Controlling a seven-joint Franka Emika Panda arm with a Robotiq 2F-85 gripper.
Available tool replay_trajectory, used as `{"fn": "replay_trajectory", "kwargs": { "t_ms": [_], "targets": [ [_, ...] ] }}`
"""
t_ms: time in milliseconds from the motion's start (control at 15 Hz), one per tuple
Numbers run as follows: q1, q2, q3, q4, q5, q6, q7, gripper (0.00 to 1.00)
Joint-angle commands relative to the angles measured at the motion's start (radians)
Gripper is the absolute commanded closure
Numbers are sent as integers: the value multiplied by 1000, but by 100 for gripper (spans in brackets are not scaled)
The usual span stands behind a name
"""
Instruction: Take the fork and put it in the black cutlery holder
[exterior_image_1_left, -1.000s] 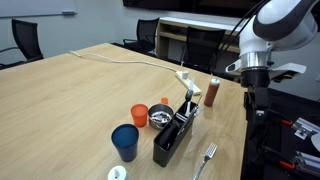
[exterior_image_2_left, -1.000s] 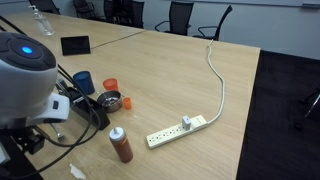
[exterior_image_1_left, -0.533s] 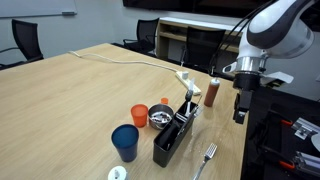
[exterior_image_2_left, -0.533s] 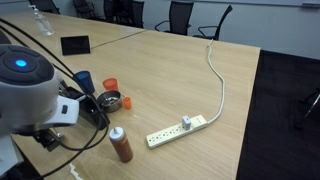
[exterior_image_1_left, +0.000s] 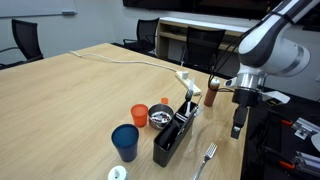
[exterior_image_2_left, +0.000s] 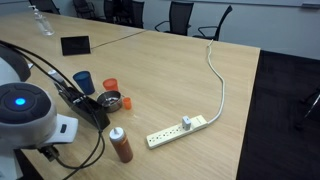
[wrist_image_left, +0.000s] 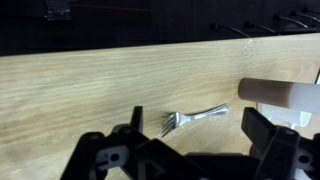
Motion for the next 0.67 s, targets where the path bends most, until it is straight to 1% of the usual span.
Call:
{"fn": "replay_trajectory", "kwargs": {
  "t_ms": [0, 200, 600],
  "targets": [
    [-20, 66, 21, 34, 84, 12, -82, 0],
    [-21, 122, 19, 73, 108, 5, -110, 0],
    [-15, 222, 25, 165, 104, 3, -110, 0]
  ]
}}
